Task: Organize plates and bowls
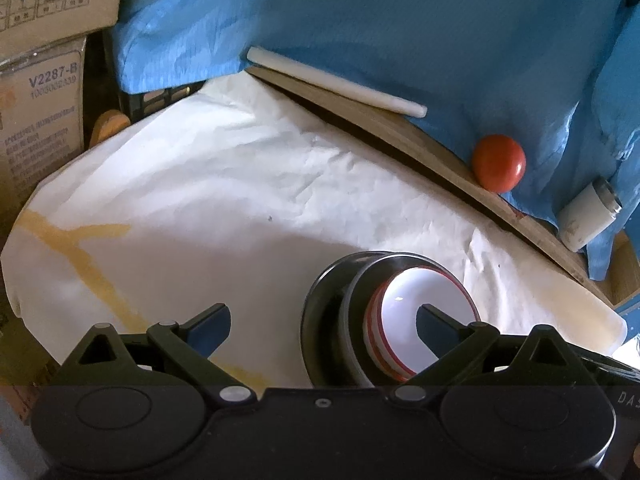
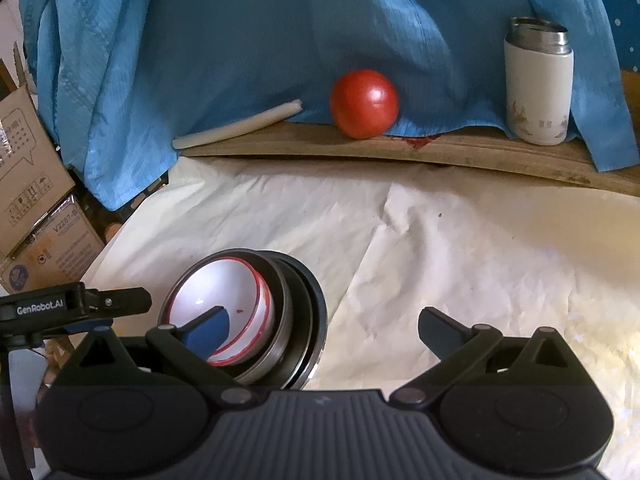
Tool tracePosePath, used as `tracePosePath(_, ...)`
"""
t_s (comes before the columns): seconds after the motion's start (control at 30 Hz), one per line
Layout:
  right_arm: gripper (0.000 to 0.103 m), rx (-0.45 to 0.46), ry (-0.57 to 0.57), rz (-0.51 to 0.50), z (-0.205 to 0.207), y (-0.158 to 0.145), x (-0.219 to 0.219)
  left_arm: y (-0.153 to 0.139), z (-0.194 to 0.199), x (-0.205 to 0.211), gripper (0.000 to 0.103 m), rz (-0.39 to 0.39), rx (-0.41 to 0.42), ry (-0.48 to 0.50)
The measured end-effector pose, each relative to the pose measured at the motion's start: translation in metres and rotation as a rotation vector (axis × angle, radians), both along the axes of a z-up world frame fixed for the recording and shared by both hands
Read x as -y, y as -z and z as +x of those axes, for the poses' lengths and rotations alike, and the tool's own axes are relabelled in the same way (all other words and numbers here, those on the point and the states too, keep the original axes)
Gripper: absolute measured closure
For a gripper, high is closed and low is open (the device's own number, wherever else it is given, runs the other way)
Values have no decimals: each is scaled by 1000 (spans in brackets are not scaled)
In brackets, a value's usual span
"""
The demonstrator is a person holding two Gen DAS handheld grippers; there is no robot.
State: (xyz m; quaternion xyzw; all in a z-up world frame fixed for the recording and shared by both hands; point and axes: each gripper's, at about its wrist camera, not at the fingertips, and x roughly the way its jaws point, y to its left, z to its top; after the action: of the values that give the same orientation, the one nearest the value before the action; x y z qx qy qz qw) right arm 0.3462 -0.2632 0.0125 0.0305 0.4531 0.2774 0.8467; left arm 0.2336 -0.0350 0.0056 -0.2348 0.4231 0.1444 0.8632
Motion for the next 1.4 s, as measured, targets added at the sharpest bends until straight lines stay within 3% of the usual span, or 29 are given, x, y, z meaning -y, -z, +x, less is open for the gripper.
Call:
tracePosePath(0.5, 0, 102, 7, 26, -14, -5, 3, -4, -11, 6, 1, 77, 41, 10)
tracePosePath(0.93, 0, 148, 43, 34, -16, -11, 2, -7, -11, 6, 1, 95, 81, 36)
tracePosePath(1.4, 0, 234, 195, -20, -37, -17, -5, -11, -6, -1, 1, 134, 186, 195)
